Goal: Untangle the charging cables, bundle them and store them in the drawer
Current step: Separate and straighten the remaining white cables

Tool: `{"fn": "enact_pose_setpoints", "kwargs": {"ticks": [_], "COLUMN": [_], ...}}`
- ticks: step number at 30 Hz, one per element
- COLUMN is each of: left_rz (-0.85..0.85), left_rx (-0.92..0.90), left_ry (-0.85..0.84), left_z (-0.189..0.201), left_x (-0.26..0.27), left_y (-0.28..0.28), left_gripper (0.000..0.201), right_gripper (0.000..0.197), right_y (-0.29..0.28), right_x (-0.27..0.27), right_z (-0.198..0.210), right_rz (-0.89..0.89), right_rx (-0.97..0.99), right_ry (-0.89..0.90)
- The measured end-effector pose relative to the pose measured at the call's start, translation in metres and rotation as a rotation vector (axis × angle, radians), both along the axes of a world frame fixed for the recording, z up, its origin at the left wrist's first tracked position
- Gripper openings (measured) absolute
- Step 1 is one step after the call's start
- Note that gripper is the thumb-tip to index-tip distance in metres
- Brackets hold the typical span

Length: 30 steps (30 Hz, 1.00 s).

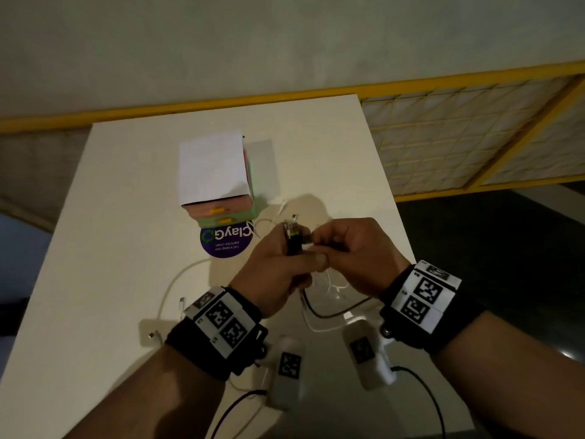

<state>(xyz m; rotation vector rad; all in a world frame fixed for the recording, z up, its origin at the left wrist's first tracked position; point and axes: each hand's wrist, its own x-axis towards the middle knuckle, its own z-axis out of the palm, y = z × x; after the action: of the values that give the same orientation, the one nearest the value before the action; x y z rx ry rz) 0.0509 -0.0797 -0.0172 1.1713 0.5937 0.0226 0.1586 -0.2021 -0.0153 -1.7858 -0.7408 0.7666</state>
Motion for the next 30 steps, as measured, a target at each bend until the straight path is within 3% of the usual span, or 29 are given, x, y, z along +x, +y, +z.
{"fn": "enact_pose_setpoints", "kwargs": {"ticks": [3, 5, 10, 14, 18, 20, 23, 25, 27, 30], "left_rz": [0.101, 0.134, 0.157, 0.258, 0.435, 0.551, 0.692, 0.651, 0.547, 0.37], "left_rx": [-0.123, -0.163, -0.149, -0.209, -0.102, -0.082, -0.196, -0.218, -0.092, 0.224], "left_ry": [-0.03, -0.015, -0.051, -0.073, -0.006, -0.038, -0.146, -0.144, -0.096, -0.066], "left_z": [0.009, 0.012, 0.006, 0.004, -0.001, -0.002, 0.003, 0.01, 0.012, 0.006], "left_x": [-0.001, -0.004, -0.013, -0.013, -0.009, -0.007, -0.002, -0.001, -0.004, -0.012], "left_y": [-0.005, -0.006, -0.001, 0.005, 0.021, 0.028, 0.039, 0.043, 0.041, 0.04], "left_gripper": [0.012, 0.013, 0.01, 0.017, 0.021, 0.021, 0.023, 0.019, 0.014, 0.038], "right_gripper": [0.015, 0.007, 0.017, 0.015, 0.01, 0.007, 0.017, 0.018, 0.018, 0.024], "right_y": [0.009, 0.015, 0.024, 0.025, 0.025, 0.027, 0.031, 0.032, 0.033, 0.037], "right_x": [-0.008, -0.016, -0.028, -0.032, -0.031, -0.031, -0.031, -0.029, -0.021, -0.007], "right_z": [-0.001, -0.001, -0.002, -0.008, -0.017, -0.021, -0.026, -0.03, -0.035, -0.038], "right_rz": [-0.145, -0.188, -0.217, -0.129, 0.09, 0.141, 0.165, 0.148, 0.127, 0.082], "right_rx": [0.073, 0.075, 0.121, 0.102, -0.067, -0.097, -0.117, -0.11, -0.089, -0.073], "right_ry": [0.102, 0.115, 0.289, 0.282, 0.081, 0.05, 0.1, 0.122, 0.105, 0.107]}}
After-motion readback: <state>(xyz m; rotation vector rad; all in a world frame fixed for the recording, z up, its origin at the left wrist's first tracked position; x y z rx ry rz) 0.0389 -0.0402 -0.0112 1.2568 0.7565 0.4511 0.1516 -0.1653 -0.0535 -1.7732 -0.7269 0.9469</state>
